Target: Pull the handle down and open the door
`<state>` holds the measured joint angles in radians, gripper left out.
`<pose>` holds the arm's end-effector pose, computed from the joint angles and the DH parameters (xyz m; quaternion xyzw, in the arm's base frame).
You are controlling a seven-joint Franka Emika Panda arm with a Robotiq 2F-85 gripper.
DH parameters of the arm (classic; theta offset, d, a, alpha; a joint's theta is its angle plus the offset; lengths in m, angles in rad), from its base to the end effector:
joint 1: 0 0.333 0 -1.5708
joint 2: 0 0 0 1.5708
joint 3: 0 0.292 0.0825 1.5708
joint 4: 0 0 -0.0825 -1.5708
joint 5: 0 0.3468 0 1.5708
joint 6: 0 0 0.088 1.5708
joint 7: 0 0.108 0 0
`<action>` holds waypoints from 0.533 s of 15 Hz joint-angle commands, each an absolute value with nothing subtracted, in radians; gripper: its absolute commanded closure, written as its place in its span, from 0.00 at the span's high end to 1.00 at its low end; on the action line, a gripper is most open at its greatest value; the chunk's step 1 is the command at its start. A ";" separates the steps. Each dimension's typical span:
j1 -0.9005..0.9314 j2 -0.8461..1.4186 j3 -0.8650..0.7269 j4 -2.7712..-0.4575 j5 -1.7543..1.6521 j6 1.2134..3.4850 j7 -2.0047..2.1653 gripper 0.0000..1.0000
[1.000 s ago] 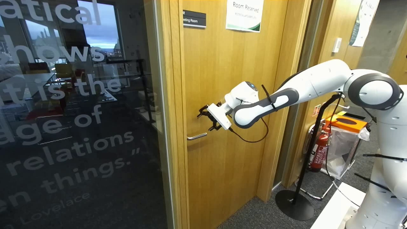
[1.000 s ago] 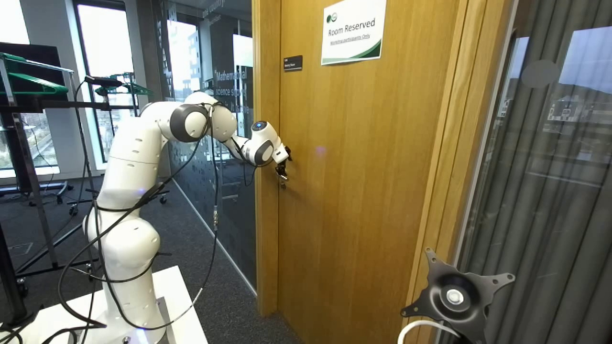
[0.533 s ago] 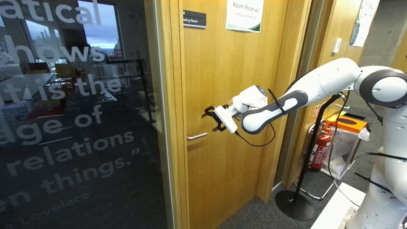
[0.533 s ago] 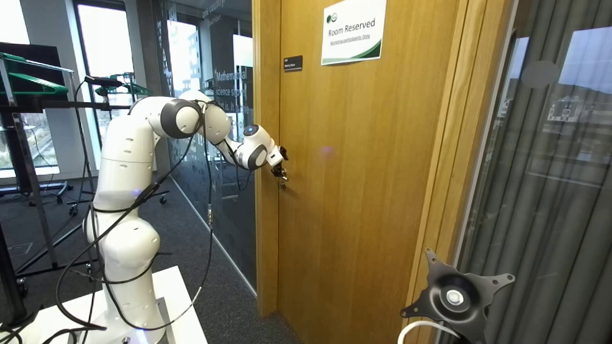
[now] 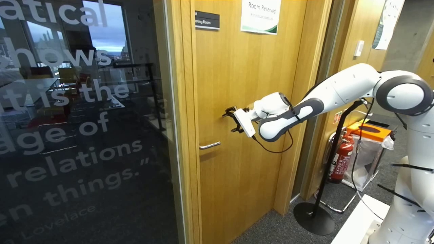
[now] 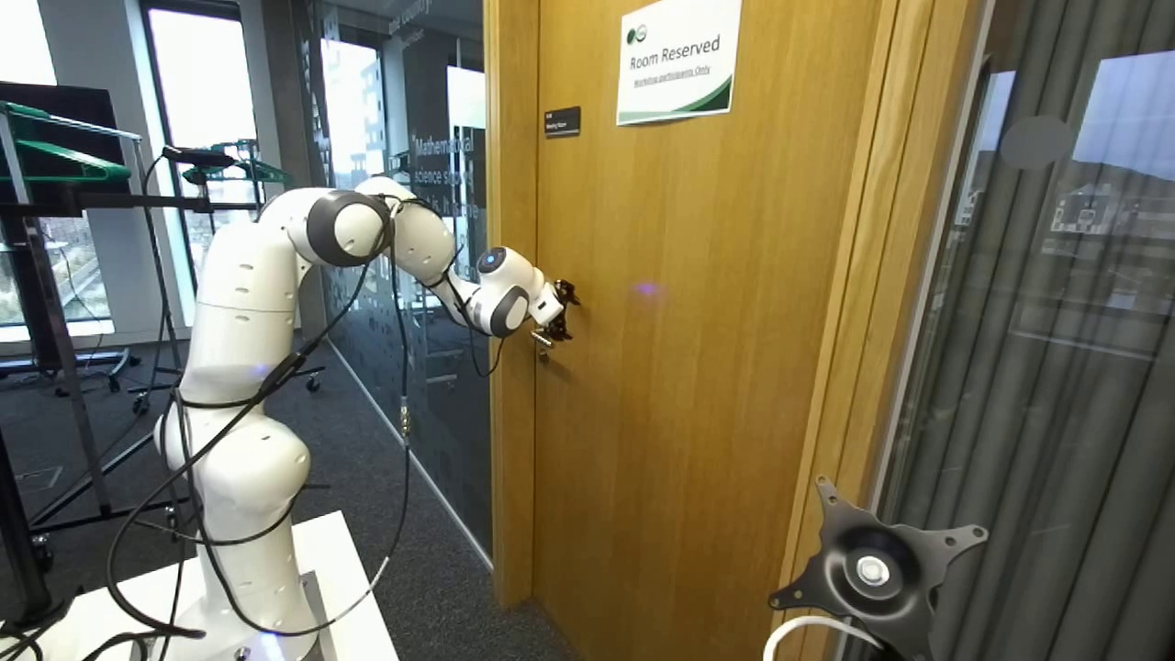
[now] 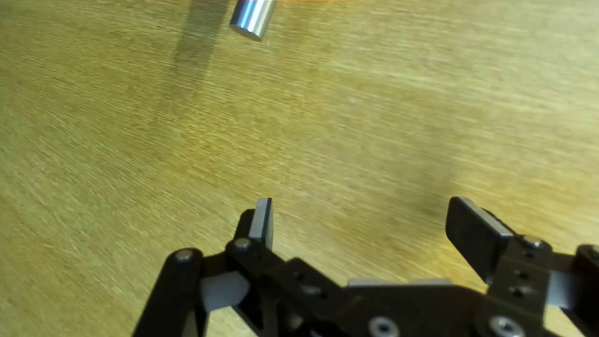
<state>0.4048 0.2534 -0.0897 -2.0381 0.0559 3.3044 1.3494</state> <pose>0.5767 0.1863 0.4462 -0.7500 0.4491 -0.3267 0.3593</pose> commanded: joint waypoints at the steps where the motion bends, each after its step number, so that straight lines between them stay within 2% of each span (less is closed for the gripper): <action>1: 0.451 0.320 -0.107 -1.999 0.096 3.367 1.393 1.00; 8: 0.513 0.371 -0.061 -1.967 0.144 3.357 1.471 1.00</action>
